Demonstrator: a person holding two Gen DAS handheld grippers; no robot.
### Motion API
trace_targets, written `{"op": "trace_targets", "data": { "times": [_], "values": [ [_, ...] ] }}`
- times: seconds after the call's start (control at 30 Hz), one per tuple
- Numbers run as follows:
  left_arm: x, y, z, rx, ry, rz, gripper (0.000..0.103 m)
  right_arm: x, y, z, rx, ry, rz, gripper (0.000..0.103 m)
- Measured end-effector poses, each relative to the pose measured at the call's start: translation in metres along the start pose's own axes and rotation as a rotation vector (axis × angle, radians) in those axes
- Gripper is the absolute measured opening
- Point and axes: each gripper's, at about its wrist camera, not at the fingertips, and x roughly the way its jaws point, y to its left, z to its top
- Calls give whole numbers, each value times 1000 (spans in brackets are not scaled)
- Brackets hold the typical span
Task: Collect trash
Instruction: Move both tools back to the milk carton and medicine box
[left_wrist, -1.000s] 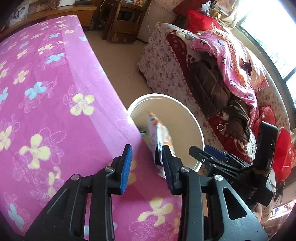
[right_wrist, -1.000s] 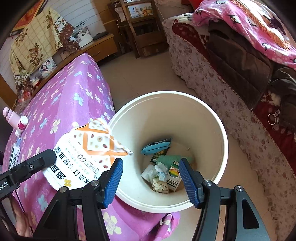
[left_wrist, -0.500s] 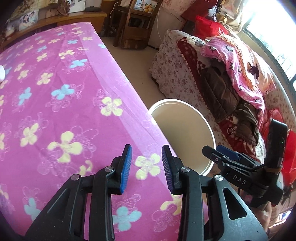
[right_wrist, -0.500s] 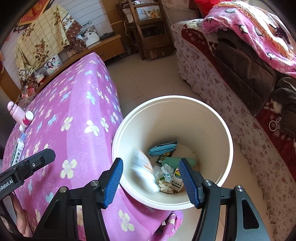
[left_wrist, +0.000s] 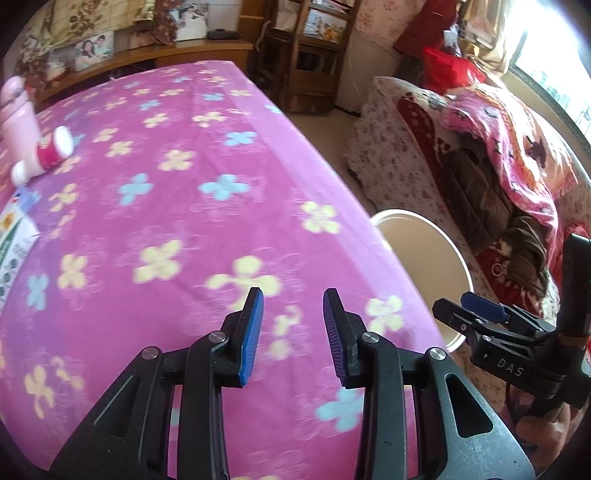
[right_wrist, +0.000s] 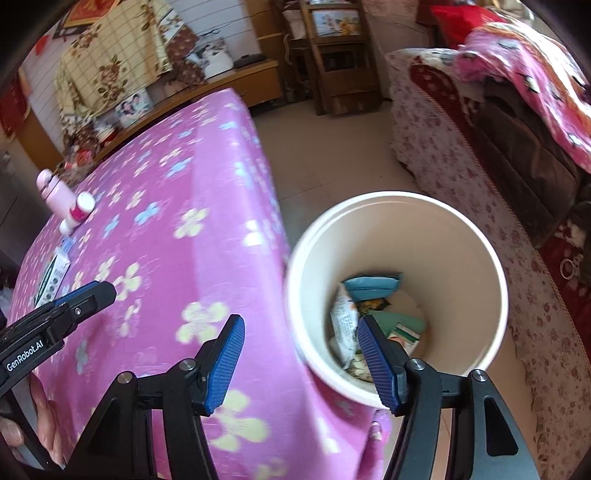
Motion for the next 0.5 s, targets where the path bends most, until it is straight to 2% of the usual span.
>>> {"op": "trace_targets", "data": {
  "times": [0.1, 0.17, 0.33, 0.43, 0.5],
  "values": [
    [-11, 27, -4, -28, -7, 26, 35, 4, 26, 0, -39, 6, 29, 65],
    [-20, 47, -6, -47, -16, 44, 47, 7, 44, 0, -64, 12, 50, 65],
    [-49, 109, -9, -82, -41, 113, 50, 19, 93, 1, -133, 34, 105, 65],
    [-67, 151, -8, -102, -56, 160, 60, 24, 119, 1, -174, 36, 127, 65],
    [-76, 175, -7, -114, -63, 190, 62, 26, 136, 0, -195, 40, 144, 65]
  ]
}}
